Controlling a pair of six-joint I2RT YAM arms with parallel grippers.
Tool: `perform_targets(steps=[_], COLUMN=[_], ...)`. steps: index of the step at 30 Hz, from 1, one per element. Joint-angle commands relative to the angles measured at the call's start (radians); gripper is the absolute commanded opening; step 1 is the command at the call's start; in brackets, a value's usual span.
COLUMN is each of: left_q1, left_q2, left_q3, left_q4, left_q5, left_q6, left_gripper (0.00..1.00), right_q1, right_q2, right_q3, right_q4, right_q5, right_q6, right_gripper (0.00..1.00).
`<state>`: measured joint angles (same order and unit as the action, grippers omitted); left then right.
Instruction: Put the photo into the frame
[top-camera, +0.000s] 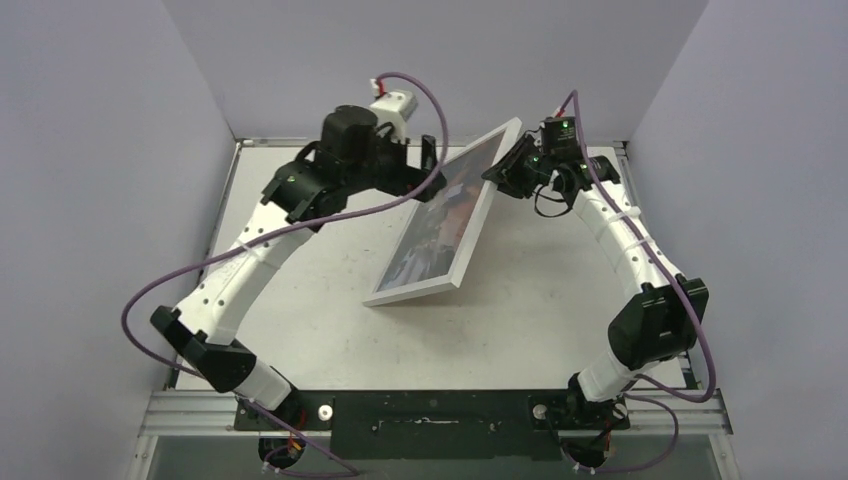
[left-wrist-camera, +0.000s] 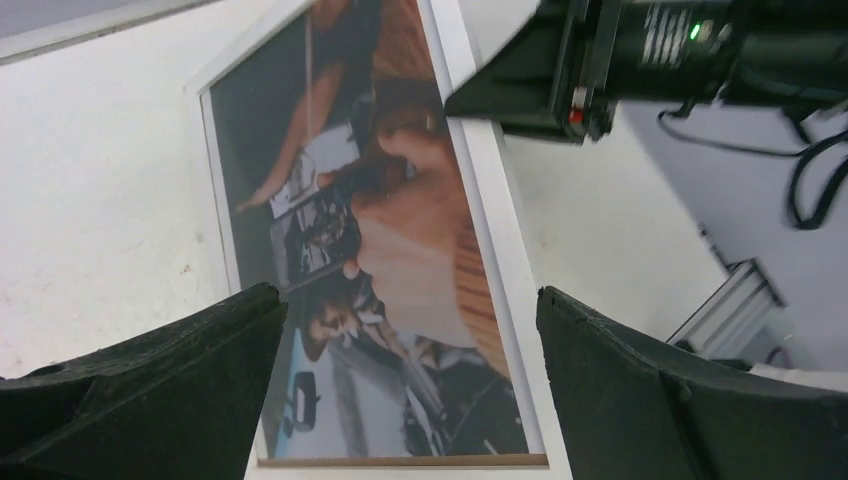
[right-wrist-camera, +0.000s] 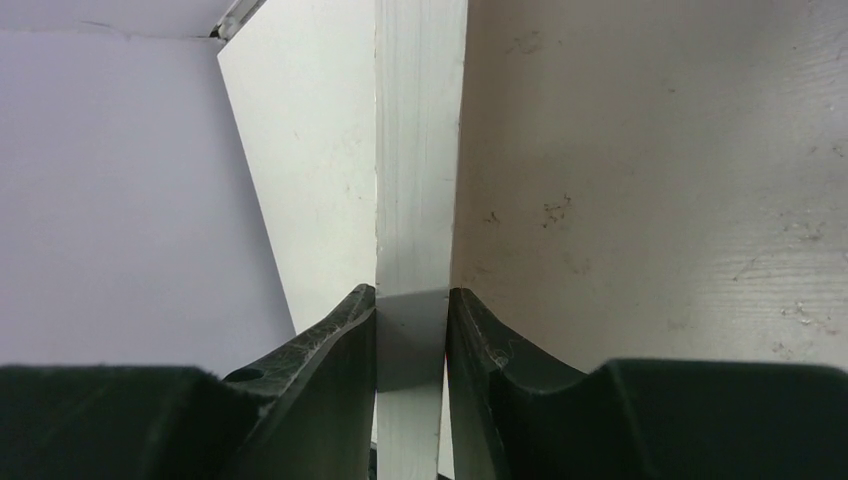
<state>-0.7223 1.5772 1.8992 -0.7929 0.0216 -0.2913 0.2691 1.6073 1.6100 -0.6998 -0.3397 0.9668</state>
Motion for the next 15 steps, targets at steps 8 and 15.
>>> perform_targets(steps=[8,15], left_q1=[0.297,0.521], left_q2=[-0.105,-0.07], left_q3=[-0.131,-0.329], left_q4=[0.124,0.08], left_q5=[0.232,0.33], left_q6=[-0.155,-0.209], left_gripper=[0.97,0.97], right_q1=[-0.086,-0.122], right_q2=[0.076,0.185], right_q3=[-0.271,-0.309], right_q4=[0.409,0.412], right_q5=[-0.349,-0.398], right_q6=[-0.185,-0.301], right_gripper=[0.11,0.14])
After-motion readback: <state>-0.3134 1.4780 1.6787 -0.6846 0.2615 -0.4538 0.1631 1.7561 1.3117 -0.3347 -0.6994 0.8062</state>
